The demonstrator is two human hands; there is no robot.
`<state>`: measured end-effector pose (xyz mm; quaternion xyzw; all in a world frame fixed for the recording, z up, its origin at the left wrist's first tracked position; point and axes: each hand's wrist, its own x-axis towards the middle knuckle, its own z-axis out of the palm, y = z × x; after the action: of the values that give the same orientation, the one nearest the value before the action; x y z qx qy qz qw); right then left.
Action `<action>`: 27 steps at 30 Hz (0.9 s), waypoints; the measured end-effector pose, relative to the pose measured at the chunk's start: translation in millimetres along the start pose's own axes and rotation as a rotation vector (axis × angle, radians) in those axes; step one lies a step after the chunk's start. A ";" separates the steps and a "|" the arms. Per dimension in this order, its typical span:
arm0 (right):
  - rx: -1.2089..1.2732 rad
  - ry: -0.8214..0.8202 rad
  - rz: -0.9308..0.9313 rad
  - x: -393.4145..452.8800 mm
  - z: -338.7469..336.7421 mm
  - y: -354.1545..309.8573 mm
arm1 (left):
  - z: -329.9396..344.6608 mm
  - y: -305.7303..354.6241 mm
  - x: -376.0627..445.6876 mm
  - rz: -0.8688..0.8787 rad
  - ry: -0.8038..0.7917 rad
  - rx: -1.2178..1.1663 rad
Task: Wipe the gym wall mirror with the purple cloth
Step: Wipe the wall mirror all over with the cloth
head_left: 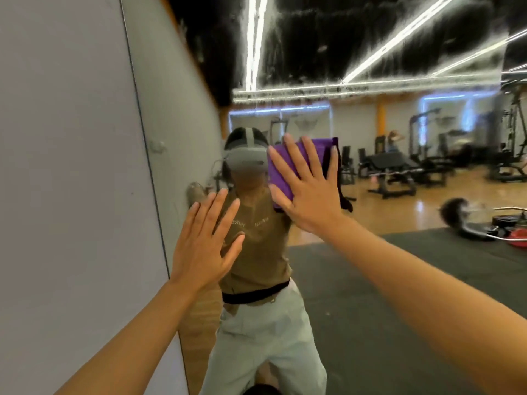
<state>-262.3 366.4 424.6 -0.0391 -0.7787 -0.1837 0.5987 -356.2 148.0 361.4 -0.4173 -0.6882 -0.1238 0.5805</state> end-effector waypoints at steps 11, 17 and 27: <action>-0.010 0.047 0.111 -89.8 22.9 -50.2 | 4.3 -23.7 -18.6 -0.083 0.129 -0.010; -0.113 -0.184 0.023 -201.2 36.5 -72.1 | 15.2 -24.4 -43.7 -0.156 0.123 -0.020; -0.028 -0.064 0.061 -20.3 7.0 -51.8 | 29.9 -25.5 -49.4 -0.120 0.194 -0.011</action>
<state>-277.6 323.8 391.5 -0.0772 -0.7932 -0.1749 0.5782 -396.4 130.5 316.0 -0.3644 -0.6517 -0.2020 0.6338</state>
